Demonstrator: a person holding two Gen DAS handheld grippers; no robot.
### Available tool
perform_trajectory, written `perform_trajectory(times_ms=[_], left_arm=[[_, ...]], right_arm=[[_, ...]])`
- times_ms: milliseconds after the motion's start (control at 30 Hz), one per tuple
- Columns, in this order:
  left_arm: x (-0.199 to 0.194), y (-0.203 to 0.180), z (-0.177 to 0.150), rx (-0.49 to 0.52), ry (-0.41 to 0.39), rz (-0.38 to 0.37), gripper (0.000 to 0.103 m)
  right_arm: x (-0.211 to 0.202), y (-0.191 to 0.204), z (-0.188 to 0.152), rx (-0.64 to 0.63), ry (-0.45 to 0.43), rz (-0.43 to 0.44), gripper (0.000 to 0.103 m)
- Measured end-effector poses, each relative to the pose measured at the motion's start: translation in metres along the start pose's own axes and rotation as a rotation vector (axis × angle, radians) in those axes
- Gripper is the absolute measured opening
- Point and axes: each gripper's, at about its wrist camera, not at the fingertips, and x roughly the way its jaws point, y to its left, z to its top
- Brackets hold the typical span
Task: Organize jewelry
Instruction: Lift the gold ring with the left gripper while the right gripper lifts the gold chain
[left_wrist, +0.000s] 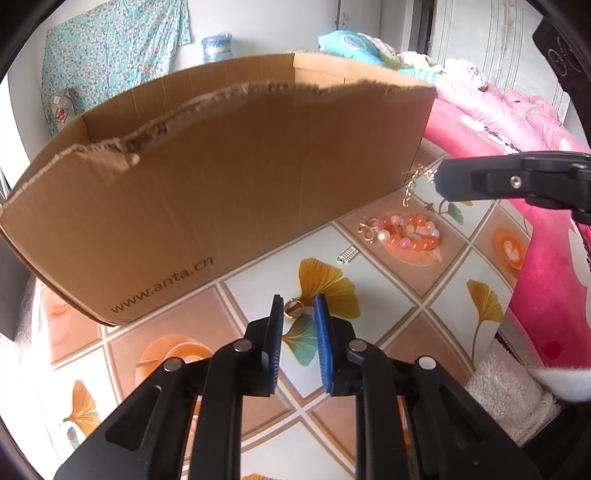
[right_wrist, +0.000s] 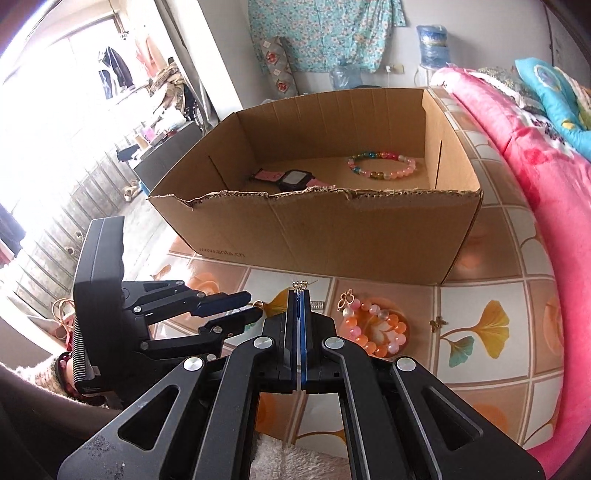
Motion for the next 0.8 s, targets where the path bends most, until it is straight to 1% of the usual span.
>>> perform_trajectory(times_ms=[100, 200, 267, 567, 600, 633, 700, 800], left_arm=[[0.002, -0.003, -0.001, 0.025, -0.012, 0.013, 0.016], [0.005, -0.004, 0.0, 0.027, -0.014, 0.013, 0.016], [0.006, -0.003, 0.0, 0.034, -0.014, 0.024, 0.011], [0.006, -0.002, 0.003, 0.034, -0.01, 0.015, 0.01], [0.005, -0.002, 0.004, 0.031, -0.009, 0.014, 0.008], [0.004, -0.002, 0.005, 0.028, -0.007, 0.013, 0.0], [-0.002, 0.001, 0.004, 0.017, -0.009, 0.0, 0.0], [-0.013, 0.003, 0.005, 0.009, -0.033, -0.02, 0.0]], right_arm=[[0.003, -0.001, -0.003, 0.013, 0.005, 0.004, 0.0], [0.007, -0.003, -0.004, 0.018, 0.011, 0.004, 0.0], [0.008, -0.004, -0.005, 0.022, 0.012, 0.008, 0.0], [0.011, -0.01, -0.003, 0.033, 0.008, 0.022, 0.0], [0.011, -0.01, -0.003, 0.034, 0.007, 0.024, 0.0], [0.01, -0.01, -0.003, 0.033, 0.005, 0.026, 0.0], [0.006, -0.009, -0.002, 0.029, -0.006, 0.033, 0.0], [0.001, -0.008, 0.001, 0.018, -0.027, 0.04, 0.0]])
